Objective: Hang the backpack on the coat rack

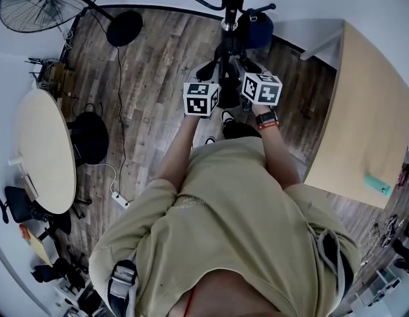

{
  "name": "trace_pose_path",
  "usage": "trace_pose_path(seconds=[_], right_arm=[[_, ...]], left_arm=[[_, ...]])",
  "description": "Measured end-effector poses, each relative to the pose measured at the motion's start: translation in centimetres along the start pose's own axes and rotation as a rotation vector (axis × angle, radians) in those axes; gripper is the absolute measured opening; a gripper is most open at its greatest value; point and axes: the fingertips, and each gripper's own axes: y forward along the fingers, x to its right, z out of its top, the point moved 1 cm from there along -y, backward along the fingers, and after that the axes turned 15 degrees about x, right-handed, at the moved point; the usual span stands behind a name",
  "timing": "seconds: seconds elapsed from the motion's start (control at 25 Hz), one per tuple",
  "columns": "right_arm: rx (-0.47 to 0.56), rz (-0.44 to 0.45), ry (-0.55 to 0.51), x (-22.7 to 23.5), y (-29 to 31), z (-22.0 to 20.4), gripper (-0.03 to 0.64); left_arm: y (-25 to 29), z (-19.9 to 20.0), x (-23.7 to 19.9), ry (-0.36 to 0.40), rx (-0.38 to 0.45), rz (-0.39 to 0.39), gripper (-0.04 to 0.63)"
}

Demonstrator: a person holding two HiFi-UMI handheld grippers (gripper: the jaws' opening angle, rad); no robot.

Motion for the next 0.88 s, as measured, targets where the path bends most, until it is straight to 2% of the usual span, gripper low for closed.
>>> trace_pose_path(seconds=[0.16, 0.56, 0.76, 0.88], right_arm=[[0.018, 0.007, -0.012, -1.0, -0.9, 0.5, 0.115], [0.115, -0.044, -0.017, -1.4, -4.9, 2.2, 0.110], [0.182, -0.070, -0.089, -1.9, -7.7, 3.1, 0.098], [0.219, -0.072, -0.066, -2.3, -9.5, 3.5, 0.090]], left_arm=[[-0.8, 0.7, 0.7, 0.009, 0.024, -0.013, 0.032], [-4.0, 2.8, 1.2, 0.042, 0.093, -0.021, 0.032], [-6.1, 3.8, 2.1, 0.103, 0.140, -0.015, 0.032], [-7.5, 4.1, 2.7, 0.146, 0.157, -0.009, 0.032]])
